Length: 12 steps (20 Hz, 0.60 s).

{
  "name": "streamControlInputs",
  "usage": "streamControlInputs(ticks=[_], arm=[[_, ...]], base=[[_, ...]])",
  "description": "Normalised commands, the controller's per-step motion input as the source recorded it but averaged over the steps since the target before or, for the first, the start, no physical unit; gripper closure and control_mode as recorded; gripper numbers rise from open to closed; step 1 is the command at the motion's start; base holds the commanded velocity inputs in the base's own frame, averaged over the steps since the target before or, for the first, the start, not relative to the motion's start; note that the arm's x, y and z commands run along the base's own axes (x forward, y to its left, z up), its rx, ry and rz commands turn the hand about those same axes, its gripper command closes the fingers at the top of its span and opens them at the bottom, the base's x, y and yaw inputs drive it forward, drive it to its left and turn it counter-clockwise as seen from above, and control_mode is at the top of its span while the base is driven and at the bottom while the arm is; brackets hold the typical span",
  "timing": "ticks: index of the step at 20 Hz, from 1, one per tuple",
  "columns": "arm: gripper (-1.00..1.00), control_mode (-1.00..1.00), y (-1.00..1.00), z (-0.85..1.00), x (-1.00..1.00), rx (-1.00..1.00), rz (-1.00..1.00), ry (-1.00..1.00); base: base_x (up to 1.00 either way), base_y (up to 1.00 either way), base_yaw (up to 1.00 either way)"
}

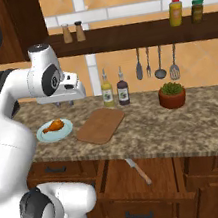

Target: Pick up the knife from the drawer and place it on the cutting board. Then place the meat from the plate to the cutting board.

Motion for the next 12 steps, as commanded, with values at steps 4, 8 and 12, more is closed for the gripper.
streamControlInputs(ticks=[4, 8, 12], arm=[[-1.00, -1.00, -0.06, -0.09, -0.14, 0.00, 0.00, 0.01], [-1.00, 1.00, 0.00, 0.00, 0.00, 0.00, 0.00, 0.00], [-1.00, 1.00, 0.00, 0.00, 0.00, 0.00, 0.00, 0.00]], base=[[0.00, 0.00, 0.00], [-0.09, 0.24, 0.00], [-0.28, 0.49, -0.15]])
